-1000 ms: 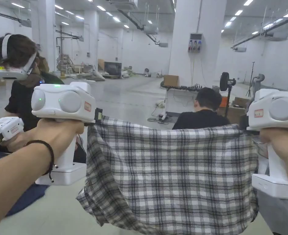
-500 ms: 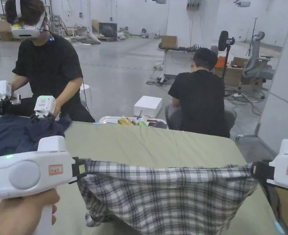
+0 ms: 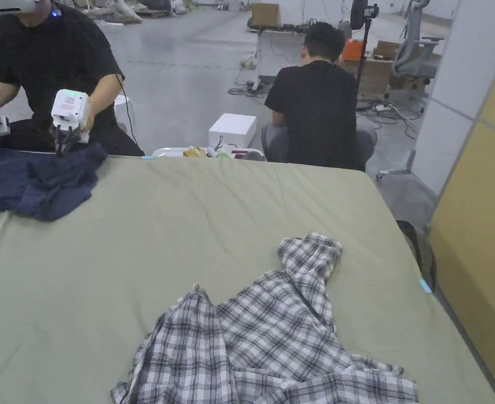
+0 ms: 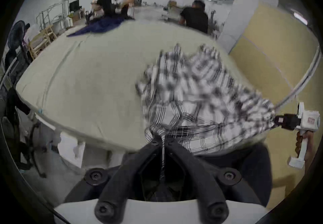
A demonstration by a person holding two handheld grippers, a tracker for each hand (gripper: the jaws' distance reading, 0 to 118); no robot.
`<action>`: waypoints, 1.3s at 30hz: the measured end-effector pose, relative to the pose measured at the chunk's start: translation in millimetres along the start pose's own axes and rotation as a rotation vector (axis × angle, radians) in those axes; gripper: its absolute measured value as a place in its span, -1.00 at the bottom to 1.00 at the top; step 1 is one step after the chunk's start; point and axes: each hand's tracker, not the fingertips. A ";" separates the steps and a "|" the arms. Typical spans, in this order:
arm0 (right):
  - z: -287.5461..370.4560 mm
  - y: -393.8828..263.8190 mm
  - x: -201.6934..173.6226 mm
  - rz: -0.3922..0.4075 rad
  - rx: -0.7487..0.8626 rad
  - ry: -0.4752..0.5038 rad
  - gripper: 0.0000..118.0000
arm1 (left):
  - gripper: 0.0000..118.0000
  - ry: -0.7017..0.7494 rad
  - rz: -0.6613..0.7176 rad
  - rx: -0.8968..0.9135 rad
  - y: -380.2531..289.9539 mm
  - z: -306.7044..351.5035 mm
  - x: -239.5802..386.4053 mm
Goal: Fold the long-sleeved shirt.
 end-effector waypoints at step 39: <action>21.7 11.6 -76.7 0.052 0.144 0.183 -1.00 | -1.00 -0.114 0.061 0.191 82.8 -6.2 60.0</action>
